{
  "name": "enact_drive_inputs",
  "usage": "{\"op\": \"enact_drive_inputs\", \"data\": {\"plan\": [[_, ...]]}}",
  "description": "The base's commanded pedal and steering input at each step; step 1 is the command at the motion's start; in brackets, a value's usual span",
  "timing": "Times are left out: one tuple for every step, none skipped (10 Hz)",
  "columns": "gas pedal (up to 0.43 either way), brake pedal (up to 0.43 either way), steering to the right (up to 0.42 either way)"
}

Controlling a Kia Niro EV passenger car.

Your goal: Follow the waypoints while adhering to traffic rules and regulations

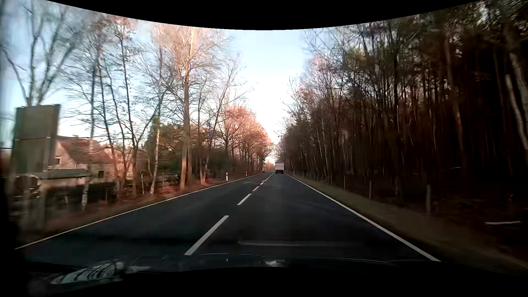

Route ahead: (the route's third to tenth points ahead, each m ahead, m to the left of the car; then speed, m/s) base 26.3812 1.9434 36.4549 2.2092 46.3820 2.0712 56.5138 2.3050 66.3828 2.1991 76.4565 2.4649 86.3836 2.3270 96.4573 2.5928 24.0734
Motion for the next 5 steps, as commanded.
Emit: {"op": "enact_drive_inputs", "data": {"plan": [[0.228, 0.000, -0.001], [0.228, 0.000, -0.001], [0.228, 0.000, -0.001], [0.228, 0.000, 0.000], [0.220, 0.000, 0.000]]}}
